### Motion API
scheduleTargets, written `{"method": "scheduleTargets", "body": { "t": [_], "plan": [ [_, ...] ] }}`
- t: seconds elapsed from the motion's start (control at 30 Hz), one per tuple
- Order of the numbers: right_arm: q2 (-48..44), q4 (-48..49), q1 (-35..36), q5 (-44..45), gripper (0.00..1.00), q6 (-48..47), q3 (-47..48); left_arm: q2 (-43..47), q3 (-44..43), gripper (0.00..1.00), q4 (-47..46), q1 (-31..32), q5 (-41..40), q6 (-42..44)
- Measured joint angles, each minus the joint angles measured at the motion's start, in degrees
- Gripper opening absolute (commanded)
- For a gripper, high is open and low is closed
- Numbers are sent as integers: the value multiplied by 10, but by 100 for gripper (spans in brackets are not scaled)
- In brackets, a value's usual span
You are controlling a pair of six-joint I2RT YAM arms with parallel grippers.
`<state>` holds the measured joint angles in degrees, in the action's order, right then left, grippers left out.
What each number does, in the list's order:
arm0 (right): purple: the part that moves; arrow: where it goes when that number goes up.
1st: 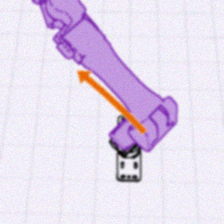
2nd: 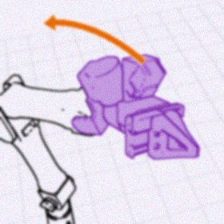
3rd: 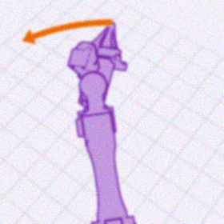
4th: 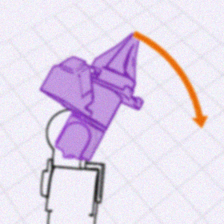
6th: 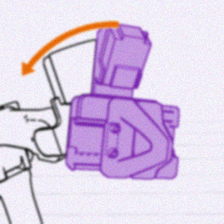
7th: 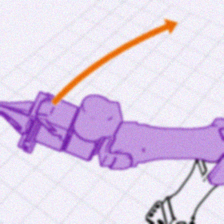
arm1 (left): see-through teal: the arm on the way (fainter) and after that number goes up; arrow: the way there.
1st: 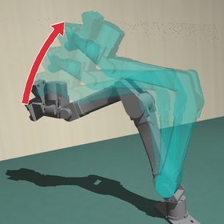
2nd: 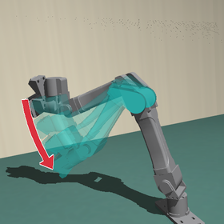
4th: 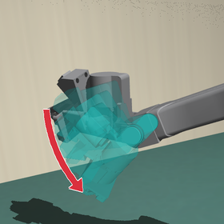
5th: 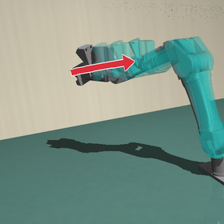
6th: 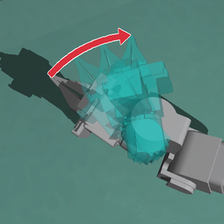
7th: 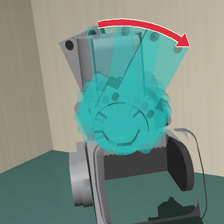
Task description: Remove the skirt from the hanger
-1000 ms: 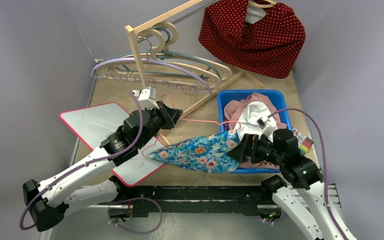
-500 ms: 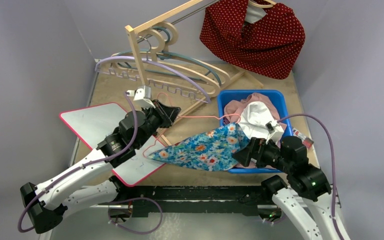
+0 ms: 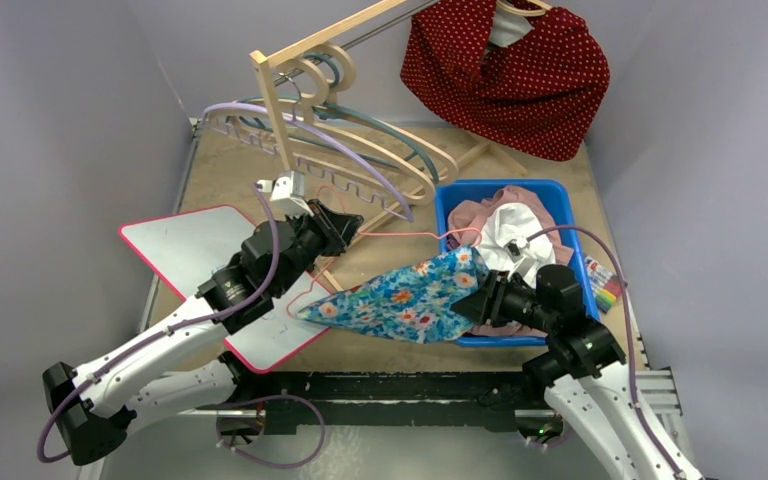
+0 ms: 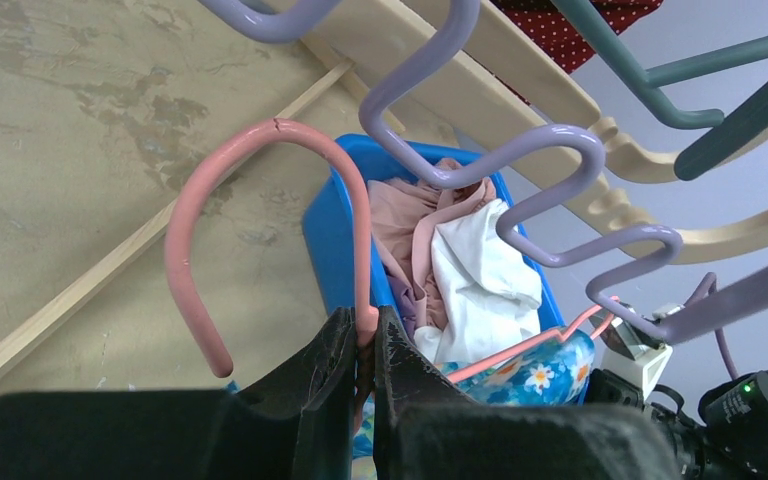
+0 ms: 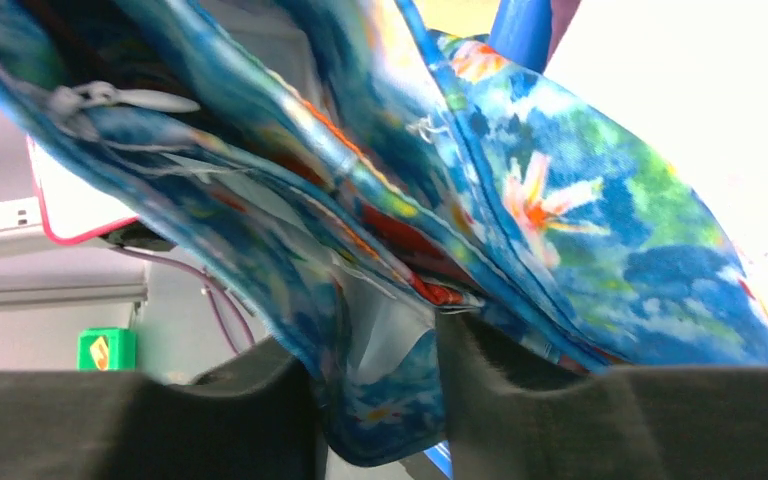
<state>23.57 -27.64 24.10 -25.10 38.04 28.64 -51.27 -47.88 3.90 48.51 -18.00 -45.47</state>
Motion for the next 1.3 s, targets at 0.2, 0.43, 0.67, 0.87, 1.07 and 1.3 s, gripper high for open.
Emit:
{"method": "scheduleTargets", "body": {
  "t": [0.2,0.43,0.67,0.87,1.07,1.3],
  "plan": [
    [4,14,0,-5,0,1,3,-3,0,0,0,0,-1,0],
    [-15,35,0,-21,0,-1,45,-5,8,0,-2,0,-5,3],
    [-38,118,0,-36,0,-3,103,-11,25,0,0,0,-7,12],
    [-20,185,0,-36,0,-22,181,-16,28,0,-4,0,-7,16],
    [20,221,0,-44,0,-66,299,-16,33,0,-11,0,-8,16],
    [26,224,0,-40,0,-118,402,-16,37,0,-15,0,-8,16]
  ]
}}
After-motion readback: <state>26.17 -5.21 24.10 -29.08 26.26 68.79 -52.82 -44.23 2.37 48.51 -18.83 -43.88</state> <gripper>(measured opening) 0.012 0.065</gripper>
